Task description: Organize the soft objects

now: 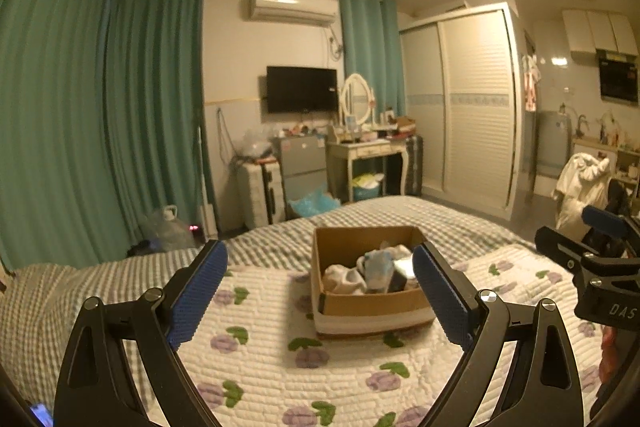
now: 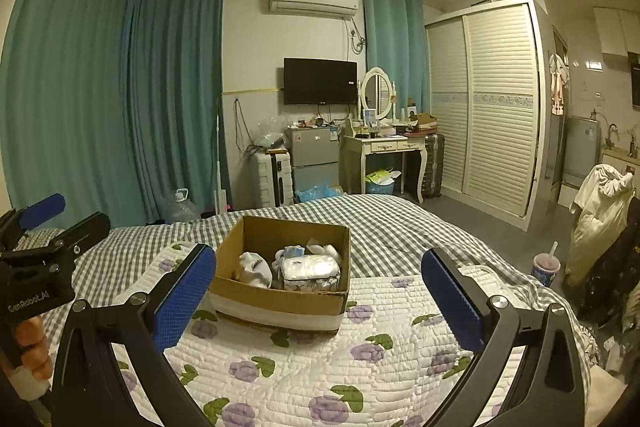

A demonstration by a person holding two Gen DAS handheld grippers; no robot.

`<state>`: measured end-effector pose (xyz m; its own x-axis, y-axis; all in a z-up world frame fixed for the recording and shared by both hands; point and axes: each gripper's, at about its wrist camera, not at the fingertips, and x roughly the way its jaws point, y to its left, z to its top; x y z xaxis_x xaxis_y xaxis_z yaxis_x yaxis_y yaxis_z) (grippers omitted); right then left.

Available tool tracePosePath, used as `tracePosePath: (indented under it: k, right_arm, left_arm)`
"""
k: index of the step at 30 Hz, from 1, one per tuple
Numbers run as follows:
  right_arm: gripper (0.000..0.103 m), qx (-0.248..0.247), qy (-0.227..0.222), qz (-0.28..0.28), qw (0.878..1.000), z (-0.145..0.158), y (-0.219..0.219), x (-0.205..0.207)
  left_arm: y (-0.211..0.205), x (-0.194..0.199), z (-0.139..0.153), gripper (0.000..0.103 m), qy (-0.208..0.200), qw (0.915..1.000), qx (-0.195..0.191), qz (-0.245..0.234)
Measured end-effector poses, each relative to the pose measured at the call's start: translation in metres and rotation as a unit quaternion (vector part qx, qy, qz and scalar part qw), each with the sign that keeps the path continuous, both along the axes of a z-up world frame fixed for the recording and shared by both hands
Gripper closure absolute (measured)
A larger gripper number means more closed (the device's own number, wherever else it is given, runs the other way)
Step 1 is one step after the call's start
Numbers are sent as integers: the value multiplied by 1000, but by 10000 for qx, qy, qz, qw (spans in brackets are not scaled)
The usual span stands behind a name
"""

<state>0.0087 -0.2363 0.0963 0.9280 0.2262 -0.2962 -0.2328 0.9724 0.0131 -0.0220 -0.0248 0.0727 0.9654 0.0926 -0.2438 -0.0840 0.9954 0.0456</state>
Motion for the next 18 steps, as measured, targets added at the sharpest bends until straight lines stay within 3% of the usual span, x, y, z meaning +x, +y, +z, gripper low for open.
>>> tracePosePath:
  k: [18]
  right_arm:
    - [0, -26, 108, -32, 9999, -6, 2, 4]
  left_arm:
    - [-2, 1, -3, 8, 27, 10000, 14, -82]
